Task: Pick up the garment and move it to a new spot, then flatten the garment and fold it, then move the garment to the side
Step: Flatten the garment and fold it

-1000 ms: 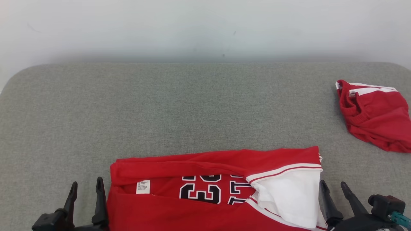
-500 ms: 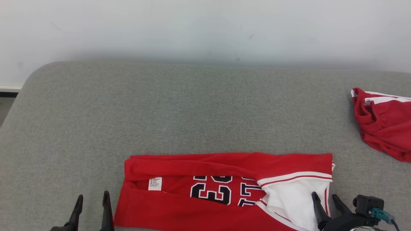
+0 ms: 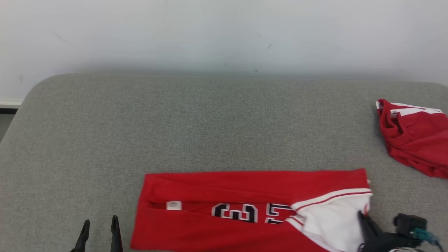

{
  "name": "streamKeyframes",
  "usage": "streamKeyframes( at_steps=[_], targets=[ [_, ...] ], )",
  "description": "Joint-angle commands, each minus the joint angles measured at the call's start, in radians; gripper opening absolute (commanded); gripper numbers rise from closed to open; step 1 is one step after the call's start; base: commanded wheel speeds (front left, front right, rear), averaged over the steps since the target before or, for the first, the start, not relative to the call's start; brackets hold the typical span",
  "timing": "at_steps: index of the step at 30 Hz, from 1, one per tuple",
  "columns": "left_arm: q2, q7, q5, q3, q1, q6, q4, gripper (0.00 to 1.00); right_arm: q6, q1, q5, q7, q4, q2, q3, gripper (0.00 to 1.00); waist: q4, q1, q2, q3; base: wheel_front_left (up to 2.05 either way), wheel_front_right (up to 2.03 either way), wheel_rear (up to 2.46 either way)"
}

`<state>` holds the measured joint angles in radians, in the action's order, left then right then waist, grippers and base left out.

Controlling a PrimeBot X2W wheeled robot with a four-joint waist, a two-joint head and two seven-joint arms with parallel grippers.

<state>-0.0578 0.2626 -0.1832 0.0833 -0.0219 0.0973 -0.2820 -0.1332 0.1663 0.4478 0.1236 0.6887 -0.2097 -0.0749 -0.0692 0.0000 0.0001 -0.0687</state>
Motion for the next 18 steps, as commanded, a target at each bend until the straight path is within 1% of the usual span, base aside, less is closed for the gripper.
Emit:
streamKeyframes(
  at_steps=[1,6,8,10,14,18],
  targets=[
    [0.005,0.003,0.004,0.003,-0.016,0.003,-0.002,1.00,0.004,0.007,0.004,0.009,0.010,-0.032,0.023,0.00,0.004,0.0000,-0.0001,0.005,0.00,0.00,0.00],
    [0.007,0.003,0.004,0.006,-0.016,0.005,-0.003,1.00,0.004,0.005,0.000,0.017,-0.012,-0.079,0.061,0.00,0.010,0.0000,-0.0001,0.011,0.00,0.00,0.00],
    [0.007,0.003,0.003,0.011,-0.021,0.004,-0.002,1.00,0.003,0.001,0.005,0.014,-0.042,-0.087,0.063,0.00,0.019,0.0000,-0.0001,0.015,0.00,0.00,0.00],
    [0.008,0.003,0.000,0.015,-0.025,0.004,-0.007,1.00,0.003,-0.006,0.022,0.002,-0.085,-0.078,0.059,0.00,0.027,0.0000,-0.0001,0.019,0.00,0.00,0.00],
    [0.008,0.003,0.001,0.020,-0.028,0.006,-0.011,1.00,0.003,-0.036,0.063,-0.038,-0.220,-0.051,0.028,0.00,0.040,0.0000,-0.0001,0.028,0.00,0.00,0.00],
    [0.008,0.003,-0.004,0.008,-0.042,0.002,-0.011,1.00,0.003,-0.089,0.119,-0.104,-0.399,-0.012,-0.009,0.00,0.041,0.0000,-0.0001,0.041,0.00,0.00,0.00]
  ],
)
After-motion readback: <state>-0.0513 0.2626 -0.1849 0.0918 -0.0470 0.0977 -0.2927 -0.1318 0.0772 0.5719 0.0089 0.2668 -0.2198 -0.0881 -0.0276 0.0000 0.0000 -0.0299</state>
